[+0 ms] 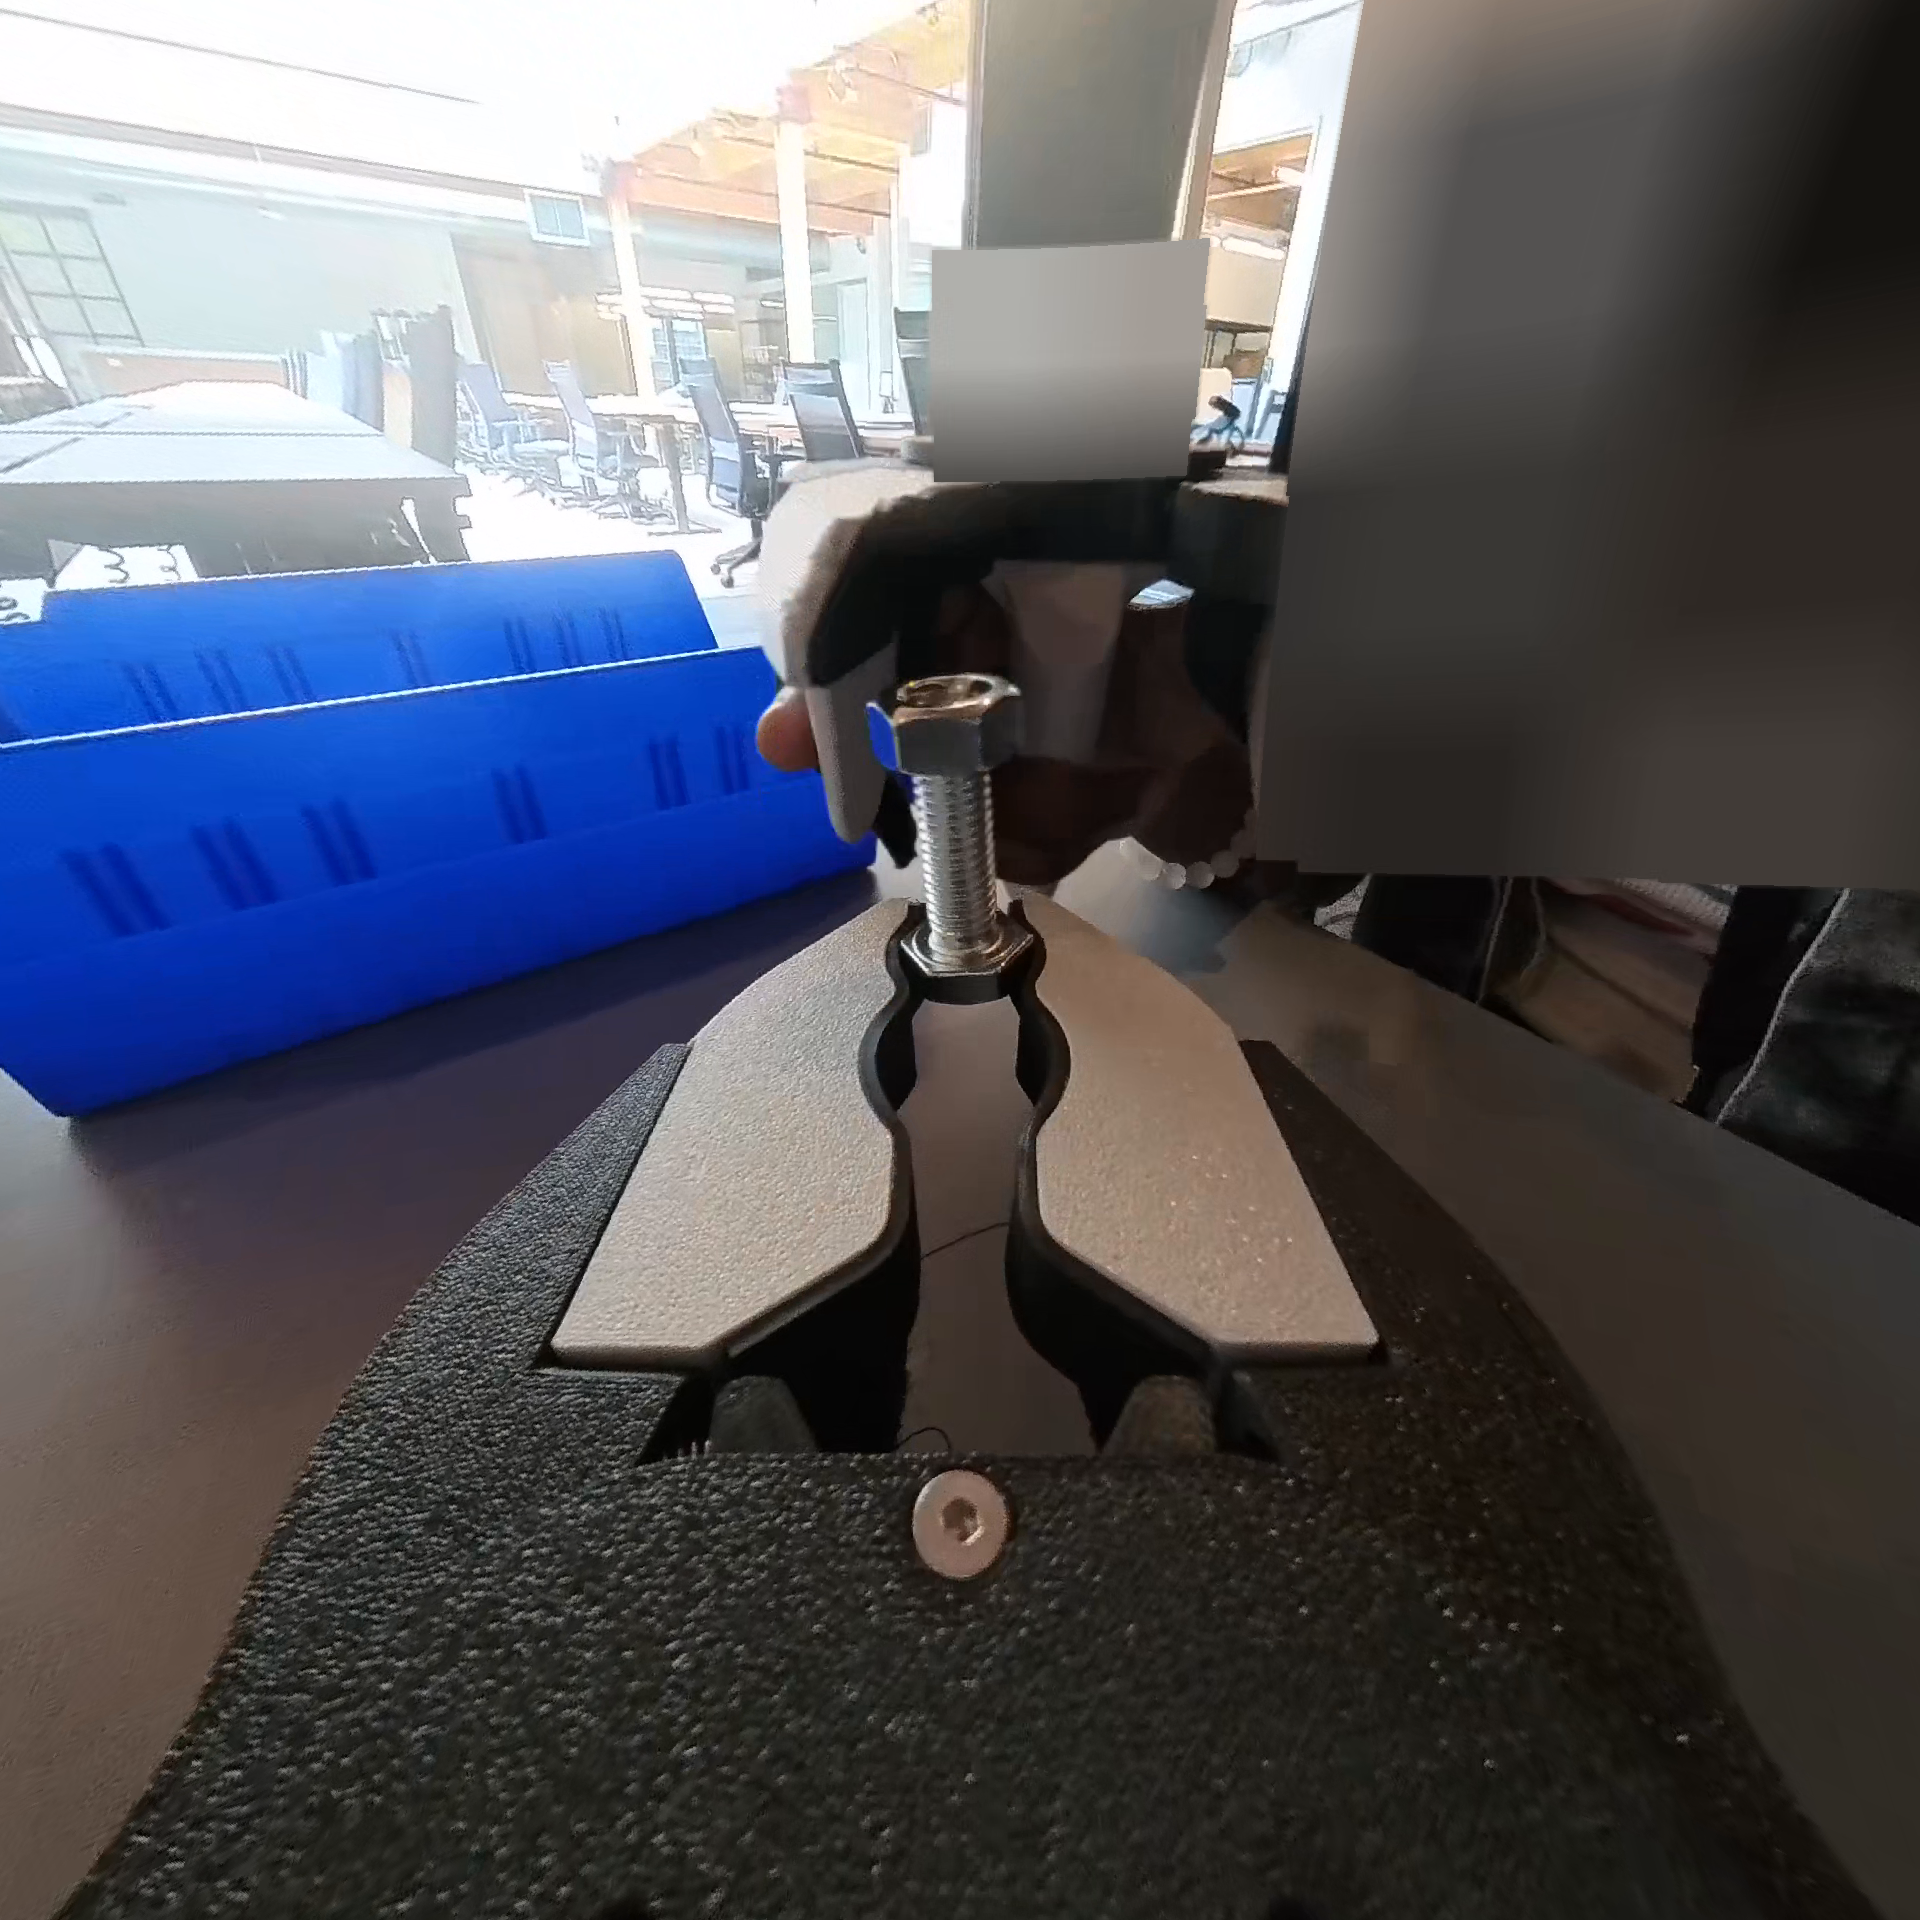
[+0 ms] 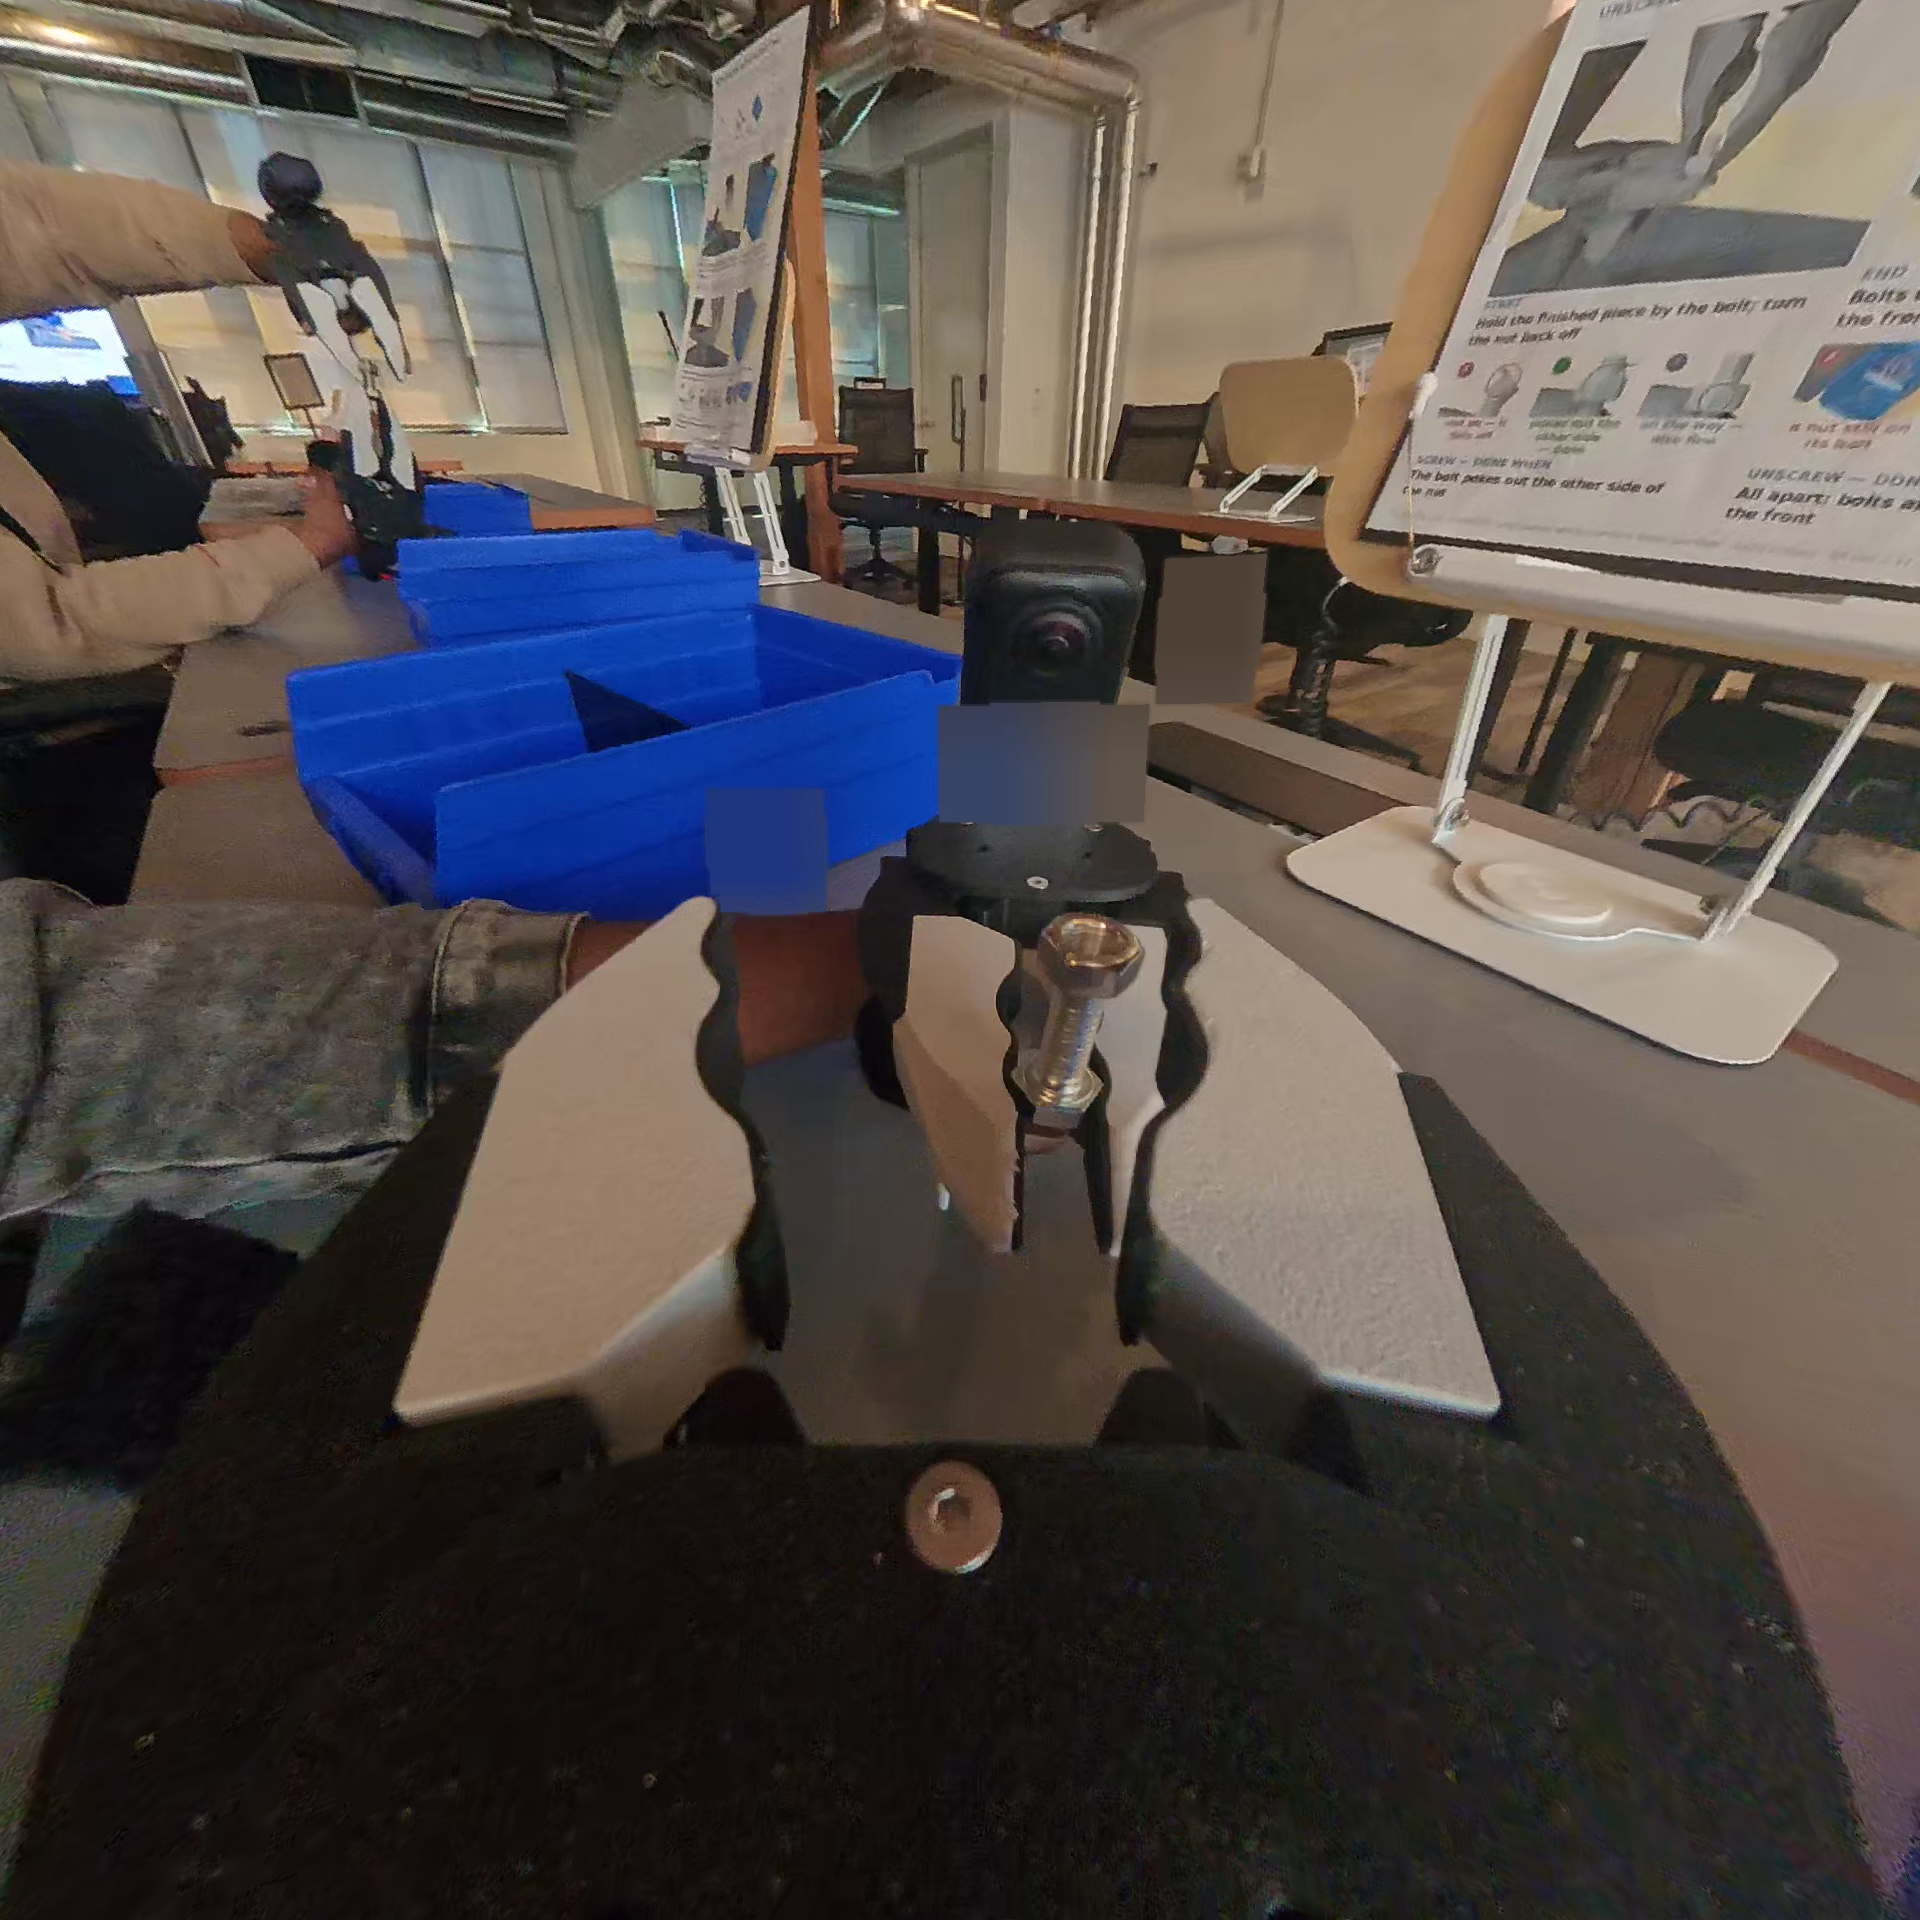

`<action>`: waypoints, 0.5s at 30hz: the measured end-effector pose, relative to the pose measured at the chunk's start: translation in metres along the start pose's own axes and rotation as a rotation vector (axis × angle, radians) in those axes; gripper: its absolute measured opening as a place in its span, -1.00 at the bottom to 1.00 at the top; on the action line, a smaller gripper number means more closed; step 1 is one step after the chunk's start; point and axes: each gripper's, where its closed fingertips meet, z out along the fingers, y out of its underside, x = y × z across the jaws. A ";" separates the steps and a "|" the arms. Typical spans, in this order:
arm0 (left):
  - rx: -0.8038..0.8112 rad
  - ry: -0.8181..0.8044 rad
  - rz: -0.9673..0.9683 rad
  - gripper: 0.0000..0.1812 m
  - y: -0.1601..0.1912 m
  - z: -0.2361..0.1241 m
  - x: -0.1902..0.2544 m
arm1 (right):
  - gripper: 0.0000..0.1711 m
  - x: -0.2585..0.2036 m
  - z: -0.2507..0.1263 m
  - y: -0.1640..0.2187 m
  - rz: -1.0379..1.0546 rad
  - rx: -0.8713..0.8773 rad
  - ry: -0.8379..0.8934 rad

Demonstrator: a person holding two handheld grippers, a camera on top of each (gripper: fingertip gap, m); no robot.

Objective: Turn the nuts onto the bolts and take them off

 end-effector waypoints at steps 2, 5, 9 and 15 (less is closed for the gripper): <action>0.008 0.001 0.000 -0.84 -0.001 -0.001 0.001 | -0.11 -0.002 0.000 0.001 -0.008 -0.004 -0.008; 0.024 0.019 0.003 -0.84 -0.003 -0.003 0.003 | -0.08 0.000 0.000 0.004 -0.004 -0.016 0.012; 0.064 0.033 0.007 -0.84 -0.007 -0.008 0.006 | -0.06 0.001 -0.001 0.006 0.002 -0.030 0.005; 0.073 0.034 0.006 -0.84 -0.008 -0.009 0.006 | -0.07 -0.001 -0.002 0.001 0.040 0.010 -0.023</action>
